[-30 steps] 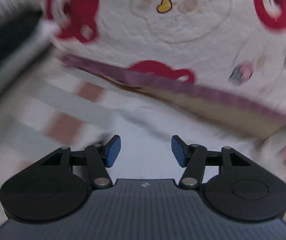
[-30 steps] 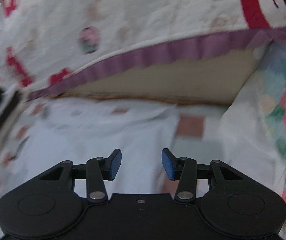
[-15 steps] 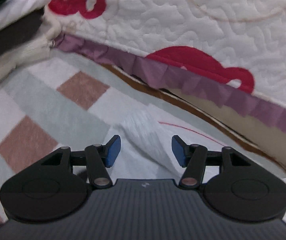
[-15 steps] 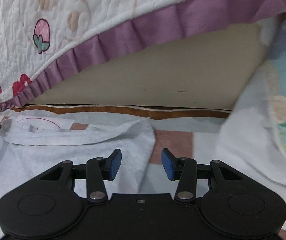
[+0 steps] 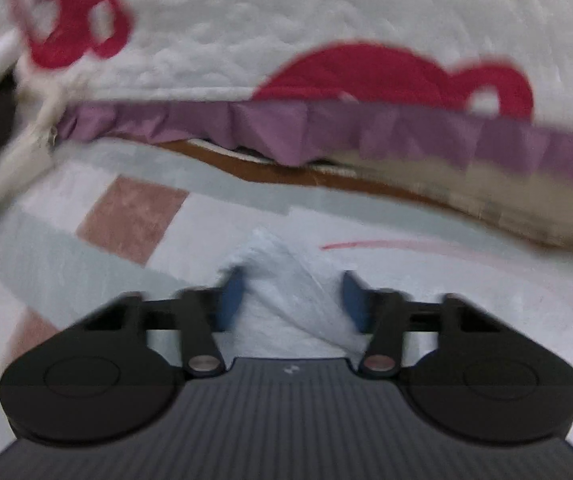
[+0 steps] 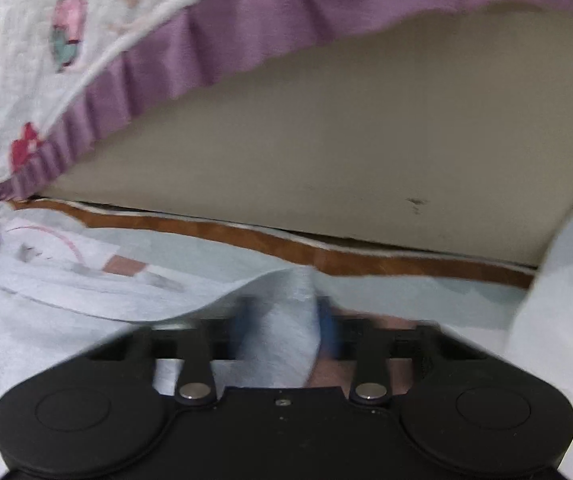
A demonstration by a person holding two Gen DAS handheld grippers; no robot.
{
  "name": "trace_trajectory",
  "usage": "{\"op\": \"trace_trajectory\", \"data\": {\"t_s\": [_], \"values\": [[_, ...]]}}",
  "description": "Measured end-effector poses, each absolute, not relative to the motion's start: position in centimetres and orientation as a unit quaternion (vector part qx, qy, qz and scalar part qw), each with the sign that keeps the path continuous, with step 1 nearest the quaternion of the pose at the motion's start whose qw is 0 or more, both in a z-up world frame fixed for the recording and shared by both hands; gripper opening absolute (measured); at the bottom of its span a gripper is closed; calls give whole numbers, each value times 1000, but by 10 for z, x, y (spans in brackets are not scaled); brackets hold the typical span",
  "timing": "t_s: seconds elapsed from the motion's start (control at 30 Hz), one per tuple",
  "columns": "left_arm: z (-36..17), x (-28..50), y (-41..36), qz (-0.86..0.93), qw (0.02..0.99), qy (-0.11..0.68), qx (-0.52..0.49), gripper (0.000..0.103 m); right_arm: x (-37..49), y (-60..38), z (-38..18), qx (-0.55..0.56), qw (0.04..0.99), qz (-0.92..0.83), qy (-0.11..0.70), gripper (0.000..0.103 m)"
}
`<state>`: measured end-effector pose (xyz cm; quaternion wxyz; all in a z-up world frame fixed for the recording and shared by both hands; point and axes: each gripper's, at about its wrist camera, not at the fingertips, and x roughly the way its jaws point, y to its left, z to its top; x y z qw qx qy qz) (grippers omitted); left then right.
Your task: Fold clothes
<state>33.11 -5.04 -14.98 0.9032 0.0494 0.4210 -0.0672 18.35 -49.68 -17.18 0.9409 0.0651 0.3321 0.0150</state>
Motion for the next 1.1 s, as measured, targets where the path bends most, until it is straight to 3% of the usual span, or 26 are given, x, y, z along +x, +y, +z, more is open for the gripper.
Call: {"op": "trace_trajectory", "data": {"t_s": [0.03, 0.3, 0.37, 0.4, 0.43, 0.47, 0.57, 0.63, 0.77, 0.97, 1.1], "values": [[-145, 333, -50, -71, 902, 421, 61, 0, 183, -498, -169, 67, 943, 20, 324, 4], [-117, 325, -33, -46, 937, 345, 5, 1, 179, -519, -151, 117, 950, 6, 290, 3], [-116, 313, -42, -56, 939, 339, 16, 13, 189, -519, -158, 116, 943, -33, 311, 5], [-115, 307, -46, -61, 940, 336, 22, 20, 192, -522, -160, 116, 939, -69, 317, 11], [-115, 301, -51, -66, 940, 333, 27, 41, 195, -525, -161, 117, 934, -112, 320, 18], [-114, 295, -55, -70, 941, 330, 33, 57, 194, -531, -161, 140, 926, -135, 323, 18], [-112, 277, -68, -85, 942, 320, 50, 59, 175, -552, -154, 242, 905, -117, 330, 22], [-111, 265, -77, -95, 943, 313, 62, 59, 157, -556, -146, 261, 894, -86, 354, 37], [-107, 223, -107, -161, 928, 323, 90, 59, 89, -560, -128, 264, 862, -33, 432, 40], [-97, 119, -177, -302, 854, 409, 115, 59, -59, -580, -121, 305, 769, -50, 559, 43], [-78, 39, -225, -364, 818, 416, 160, 59, -126, -577, -128, 404, 719, -57, 563, 48]]}}
